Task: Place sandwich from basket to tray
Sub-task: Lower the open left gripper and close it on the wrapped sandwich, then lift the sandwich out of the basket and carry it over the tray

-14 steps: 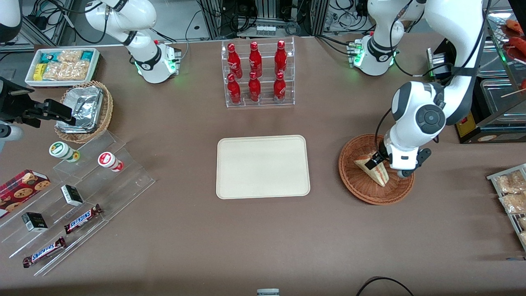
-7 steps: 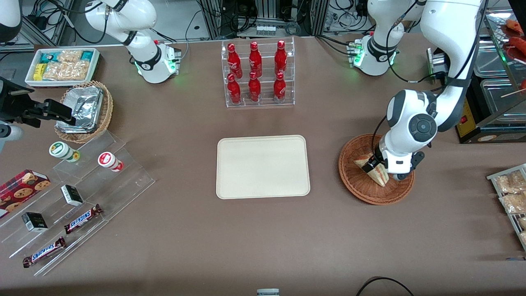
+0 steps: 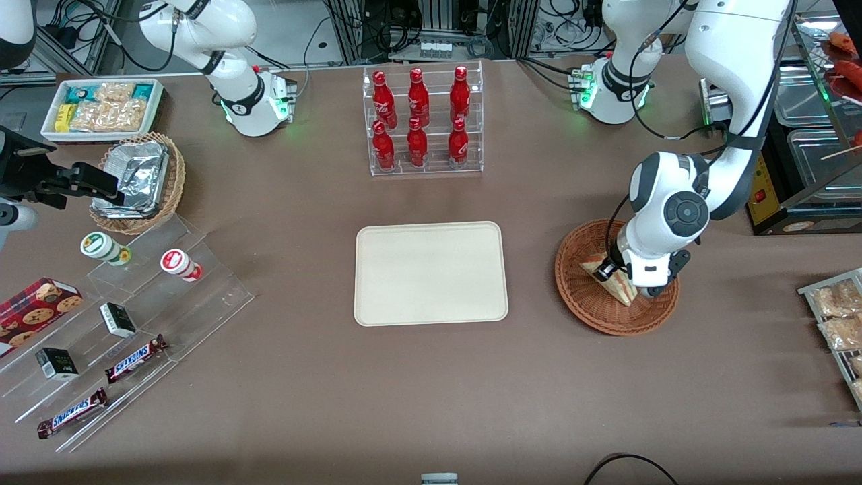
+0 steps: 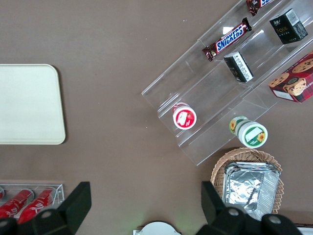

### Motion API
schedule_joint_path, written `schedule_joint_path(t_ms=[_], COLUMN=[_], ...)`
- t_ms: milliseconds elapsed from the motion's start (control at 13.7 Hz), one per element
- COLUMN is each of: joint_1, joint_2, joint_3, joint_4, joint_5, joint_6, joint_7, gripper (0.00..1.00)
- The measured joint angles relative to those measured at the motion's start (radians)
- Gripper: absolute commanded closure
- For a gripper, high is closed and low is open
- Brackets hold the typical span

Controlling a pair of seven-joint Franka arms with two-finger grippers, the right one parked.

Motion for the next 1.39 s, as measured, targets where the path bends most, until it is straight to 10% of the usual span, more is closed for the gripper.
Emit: schedule_joint_path(t_ms=[949,1387], joint_1=[-0.106,-0.286], joint_2=[-0.046,0.125], joint_3=[-0.017,-0.064], joint_4=[0.272,0.455], joint_5=[0.029,-0.01], joint_6=[-0.385,-0.382], joint_7=[0.019,0.028], gripper=[1.0,1.0])
